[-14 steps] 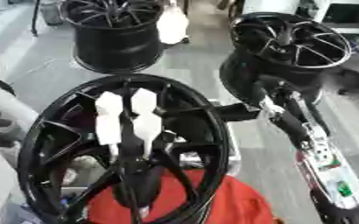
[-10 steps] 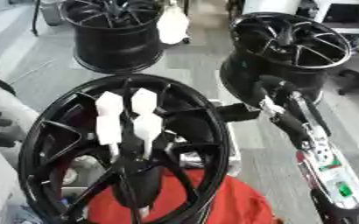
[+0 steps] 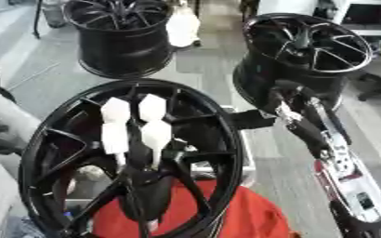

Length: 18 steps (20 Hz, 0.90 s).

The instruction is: Pull the pin out of the wheel hub.

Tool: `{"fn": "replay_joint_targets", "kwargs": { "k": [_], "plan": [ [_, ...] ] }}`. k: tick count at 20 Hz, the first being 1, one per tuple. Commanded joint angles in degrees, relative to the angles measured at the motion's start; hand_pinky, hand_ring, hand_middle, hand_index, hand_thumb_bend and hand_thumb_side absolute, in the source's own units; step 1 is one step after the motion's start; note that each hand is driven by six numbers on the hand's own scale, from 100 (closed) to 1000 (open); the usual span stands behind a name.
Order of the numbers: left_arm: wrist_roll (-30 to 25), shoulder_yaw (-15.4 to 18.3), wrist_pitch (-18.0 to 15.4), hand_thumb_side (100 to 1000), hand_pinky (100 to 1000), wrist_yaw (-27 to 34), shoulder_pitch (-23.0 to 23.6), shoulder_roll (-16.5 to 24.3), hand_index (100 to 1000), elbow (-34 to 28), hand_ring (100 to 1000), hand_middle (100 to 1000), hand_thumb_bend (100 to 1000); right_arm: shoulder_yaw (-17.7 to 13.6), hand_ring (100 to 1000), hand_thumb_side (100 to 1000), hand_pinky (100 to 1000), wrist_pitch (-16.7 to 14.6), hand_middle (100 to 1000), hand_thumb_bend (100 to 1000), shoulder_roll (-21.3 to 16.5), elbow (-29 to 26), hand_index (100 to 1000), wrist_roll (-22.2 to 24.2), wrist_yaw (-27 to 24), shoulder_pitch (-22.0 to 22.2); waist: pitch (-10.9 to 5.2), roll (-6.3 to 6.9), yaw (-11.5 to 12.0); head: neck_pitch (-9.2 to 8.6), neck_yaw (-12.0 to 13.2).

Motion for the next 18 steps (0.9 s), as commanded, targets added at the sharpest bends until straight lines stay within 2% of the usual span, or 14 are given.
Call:
{"fn": "replay_joint_targets", "kwargs": {
  "k": [1, 2, 3, 7, 12, 18],
  "plan": [
    [1.3, -1.6, -2.2, 775, 643, 0.0, -0.7, 5.5, 857, -3.6, 654, 726, 100, 0.0, 650, 504, 650, -0.1, 730, 361, -1.0, -1.2, 812, 0.3, 0.4, -0.7, -0.53, 0.71, -0.3, -0.3, 0.0],
    [1.7, -2.6, -3.0, 764, 644, -0.5, -0.7, 6.9, 857, -4.7, 657, 727, 100, 0.0, 650, 504, 650, -0.1, 730, 361, -1.2, -1.1, 812, 0.3, 0.4, -0.6, -0.56, 0.99, -0.4, -0.28, 0.0],
    [1.9, -3.6, -4.0, 708, 651, -1.1, -0.9, 8.4, 861, -5.9, 668, 735, 100, 0.1, 650, 504, 650, -0.1, 730, 361, -1.5, -1.1, 812, 0.4, 0.5, -0.5, -0.66, 1.43, -0.6, -0.17, 0.1],
    [0.5, -9.0, -7.7, 635, 663, -4.5, -2.7, 14.4, 867, -9.1, 681, 742, 100, 0.4, 650, 504, 650, -0.2, 730, 362, -2.2, -0.8, 811, 0.7, 0.7, -0.2, -0.97, 2.81, -1.0, 0.23, 0.2],
    [-2.9, -16.2, -12.1, 578, 690, -9.0, -9.0, 21.7, 884, -4.3, 709, 762, 120, 0.8, 650, 504, 650, -0.2, 730, 362, -2.8, -0.6, 811, 1.1, 0.9, 0.2, -1.66, 3.72, -1.4, 0.75, 0.7],
    [-8.0, -24.6, -17.3, 546, 722, -12.0, -17.4, 30.1, 892, 3.4, 738, 782, 157, 1.6, 649, 504, 650, -0.1, 730, 363, -2.7, -0.3, 812, 1.8, 0.8, 0.0, -2.24, 3.36, -2.8, 1.3, 2.1]
  ]
}}
